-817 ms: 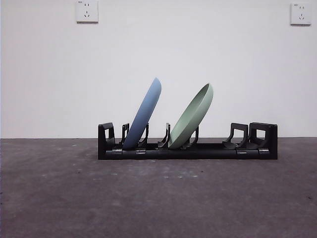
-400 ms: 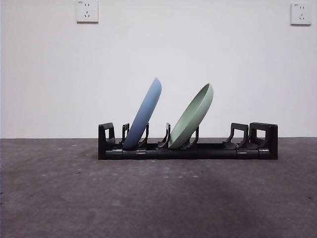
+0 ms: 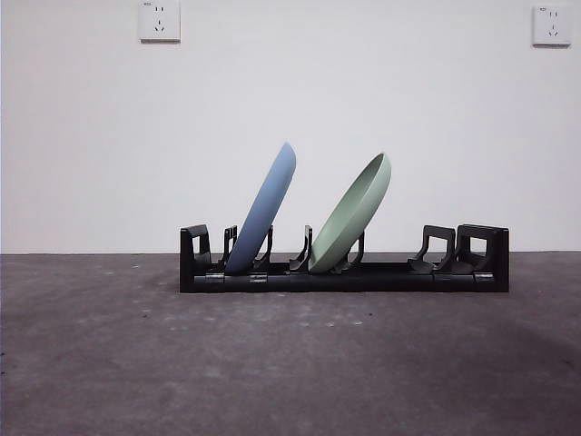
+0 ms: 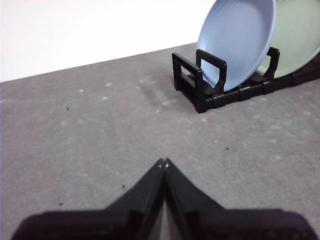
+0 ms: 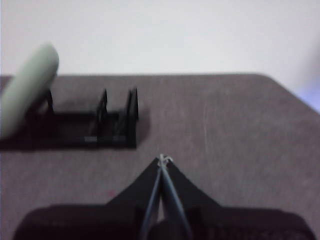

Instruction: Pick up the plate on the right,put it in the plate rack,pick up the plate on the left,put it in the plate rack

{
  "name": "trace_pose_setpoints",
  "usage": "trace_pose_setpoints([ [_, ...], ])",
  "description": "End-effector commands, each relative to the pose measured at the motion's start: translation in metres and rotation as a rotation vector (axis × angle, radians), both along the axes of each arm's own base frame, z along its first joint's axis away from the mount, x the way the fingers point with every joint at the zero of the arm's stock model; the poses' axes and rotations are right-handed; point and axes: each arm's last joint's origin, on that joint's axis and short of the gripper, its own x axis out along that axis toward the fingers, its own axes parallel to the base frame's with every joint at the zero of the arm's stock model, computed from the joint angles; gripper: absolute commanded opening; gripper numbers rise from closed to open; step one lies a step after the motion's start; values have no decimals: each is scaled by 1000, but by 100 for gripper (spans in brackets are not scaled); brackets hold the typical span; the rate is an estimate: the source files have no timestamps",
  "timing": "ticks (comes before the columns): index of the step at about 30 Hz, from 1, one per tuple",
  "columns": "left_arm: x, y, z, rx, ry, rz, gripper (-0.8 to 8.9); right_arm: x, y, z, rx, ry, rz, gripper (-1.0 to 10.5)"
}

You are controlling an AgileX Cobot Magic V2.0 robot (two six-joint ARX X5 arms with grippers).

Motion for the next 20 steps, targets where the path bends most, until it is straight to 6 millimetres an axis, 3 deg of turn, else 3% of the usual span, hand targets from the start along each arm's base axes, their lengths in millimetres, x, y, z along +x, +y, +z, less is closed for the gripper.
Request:
trace_pose_setpoints([
  [1, 1, 0, -3, -7, 4, 8, -3, 5, 0, -18, 13, 35, -3, 1],
  [6, 1, 0, -3, -7, 4, 8, -3, 8, 0, -39, 24, 94, -2, 1],
  [20, 1, 0, -3, -7, 6, 8, -3, 9, -1, -39, 23, 80, -4, 1],
])
